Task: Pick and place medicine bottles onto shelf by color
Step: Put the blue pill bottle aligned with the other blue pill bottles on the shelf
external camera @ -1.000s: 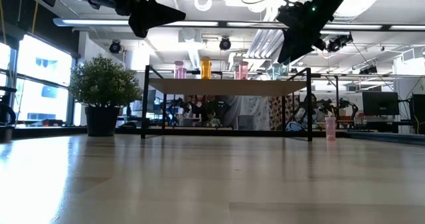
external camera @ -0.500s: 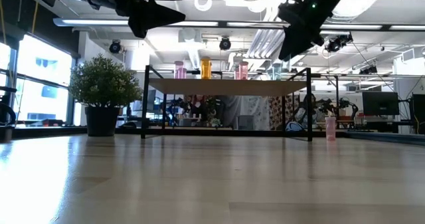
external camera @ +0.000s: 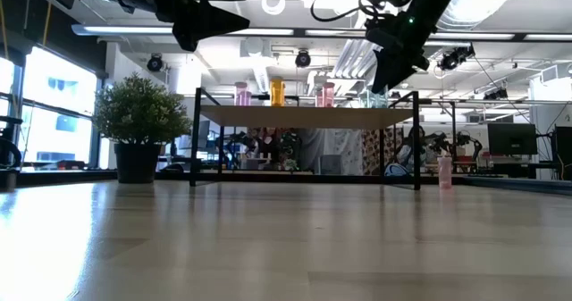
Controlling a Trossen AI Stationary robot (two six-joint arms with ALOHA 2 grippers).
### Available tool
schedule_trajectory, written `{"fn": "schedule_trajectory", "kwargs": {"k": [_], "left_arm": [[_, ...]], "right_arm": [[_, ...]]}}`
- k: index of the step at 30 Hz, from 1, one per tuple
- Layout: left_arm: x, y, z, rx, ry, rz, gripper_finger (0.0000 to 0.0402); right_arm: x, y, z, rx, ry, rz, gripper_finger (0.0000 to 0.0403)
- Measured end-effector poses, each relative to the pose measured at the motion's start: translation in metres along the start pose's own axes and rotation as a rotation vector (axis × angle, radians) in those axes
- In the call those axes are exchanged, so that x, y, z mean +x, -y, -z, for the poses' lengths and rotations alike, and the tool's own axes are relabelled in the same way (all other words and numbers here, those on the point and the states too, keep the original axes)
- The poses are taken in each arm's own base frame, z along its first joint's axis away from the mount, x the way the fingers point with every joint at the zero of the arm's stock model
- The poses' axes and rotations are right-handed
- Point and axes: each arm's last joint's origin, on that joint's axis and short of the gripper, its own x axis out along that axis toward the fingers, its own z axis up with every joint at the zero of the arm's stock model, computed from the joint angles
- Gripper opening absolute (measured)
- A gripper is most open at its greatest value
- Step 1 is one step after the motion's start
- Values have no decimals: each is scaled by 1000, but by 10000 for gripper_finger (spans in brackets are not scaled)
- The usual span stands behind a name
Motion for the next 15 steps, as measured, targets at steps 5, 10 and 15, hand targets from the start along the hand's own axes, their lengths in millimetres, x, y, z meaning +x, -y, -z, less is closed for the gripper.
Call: {"fn": "schedule_trajectory", "kwargs": {"k": [5, 10, 15], "left_arm": [[0, 0, 0, 18, 0, -1, 266], [0, 0, 0, 18, 0, -1, 266], [0, 0, 0, 18, 0, -1, 266]], "right_arm": [[-1, 0, 1, 3, -6, -3, 112], [-1, 0, 1, 27, -10, -14, 112], [-1, 0, 1, 46, -15, -24, 113]]}}
